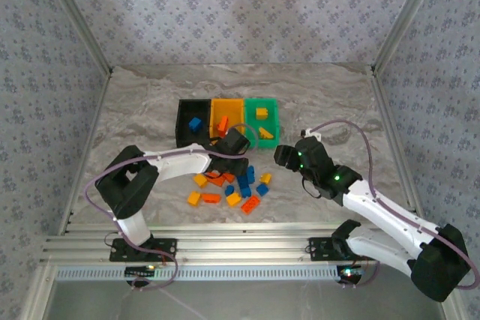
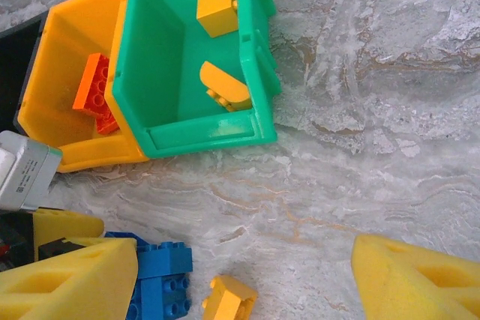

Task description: Sort the legos into containers by color

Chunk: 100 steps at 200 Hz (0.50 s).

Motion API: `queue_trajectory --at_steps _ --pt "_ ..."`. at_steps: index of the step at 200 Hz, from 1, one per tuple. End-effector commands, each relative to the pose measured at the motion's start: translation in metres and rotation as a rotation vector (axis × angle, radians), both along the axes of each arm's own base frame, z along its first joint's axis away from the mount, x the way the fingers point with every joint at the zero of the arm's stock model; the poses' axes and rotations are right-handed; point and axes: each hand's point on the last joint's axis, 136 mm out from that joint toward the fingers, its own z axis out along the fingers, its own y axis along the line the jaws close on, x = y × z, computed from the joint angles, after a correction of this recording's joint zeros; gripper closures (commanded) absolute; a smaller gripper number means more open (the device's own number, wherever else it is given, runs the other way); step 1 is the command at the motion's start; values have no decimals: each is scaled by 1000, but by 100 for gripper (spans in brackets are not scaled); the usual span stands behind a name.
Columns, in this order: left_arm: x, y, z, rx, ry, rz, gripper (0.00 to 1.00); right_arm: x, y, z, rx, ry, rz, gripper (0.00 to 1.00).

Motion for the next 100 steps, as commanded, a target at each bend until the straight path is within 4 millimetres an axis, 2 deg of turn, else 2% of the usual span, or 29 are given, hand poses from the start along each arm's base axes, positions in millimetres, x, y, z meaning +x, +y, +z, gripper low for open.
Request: queue_trajectory --at_steps 1,32,53,80,100 --pt "-8 4 -11 22 33 -14 51 0 -4 2 16 -3 -24 23" --pt "-8 0 -1 -3 17 -20 61 0 -7 3 19 -4 -35 23" --pt "-7 -1 14 -26 -10 -15 66 0 -8 4 22 -5 -40 23" --pt "0 7 46 -55 -80 13 68 1 -7 6 28 -11 -40 23" --pt "13 27 77 -68 -157 70 68 0 -7 7 33 -11 -38 23"
